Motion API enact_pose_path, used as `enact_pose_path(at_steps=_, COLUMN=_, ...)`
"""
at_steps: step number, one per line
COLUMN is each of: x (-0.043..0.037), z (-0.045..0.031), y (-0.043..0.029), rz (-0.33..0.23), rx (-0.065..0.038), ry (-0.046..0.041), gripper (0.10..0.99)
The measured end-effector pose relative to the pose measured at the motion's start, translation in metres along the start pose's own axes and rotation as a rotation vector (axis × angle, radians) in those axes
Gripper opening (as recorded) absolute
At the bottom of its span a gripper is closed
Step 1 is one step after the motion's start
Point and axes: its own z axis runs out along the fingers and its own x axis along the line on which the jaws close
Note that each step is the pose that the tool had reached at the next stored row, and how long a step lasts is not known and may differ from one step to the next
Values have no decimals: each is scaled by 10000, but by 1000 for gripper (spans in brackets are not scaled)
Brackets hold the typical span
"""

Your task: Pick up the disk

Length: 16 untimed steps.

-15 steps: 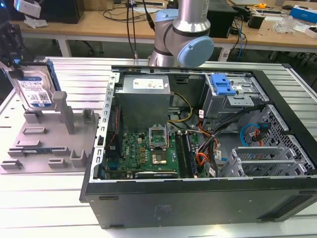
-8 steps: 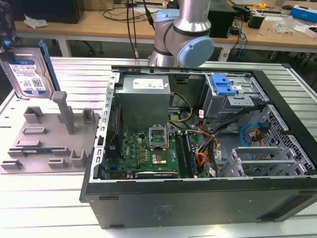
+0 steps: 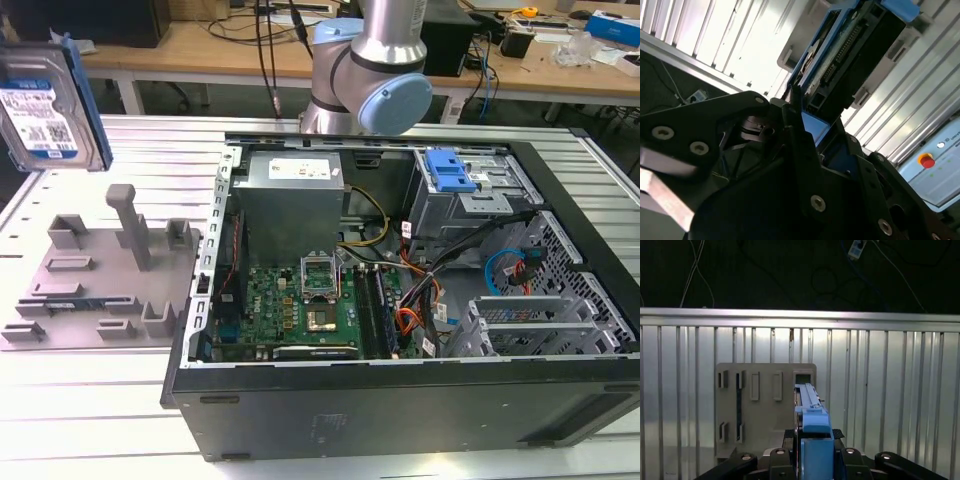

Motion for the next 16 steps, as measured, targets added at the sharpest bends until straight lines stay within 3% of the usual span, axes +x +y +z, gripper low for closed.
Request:
enact_pose_path(at_steps=8, x=15, z=-476, y=-14, rz=0, rx=-3, ry=1, gripper=369)
enact_pose_path(at_steps=10, x=17, z=-518, y=-15, rz=1, rx=-3, ry=1, gripper=369)
enact_pose_path(at_steps=16, x=18, z=-524, y=-15, rz=1, rx=-1, ry=0, gripper=369)
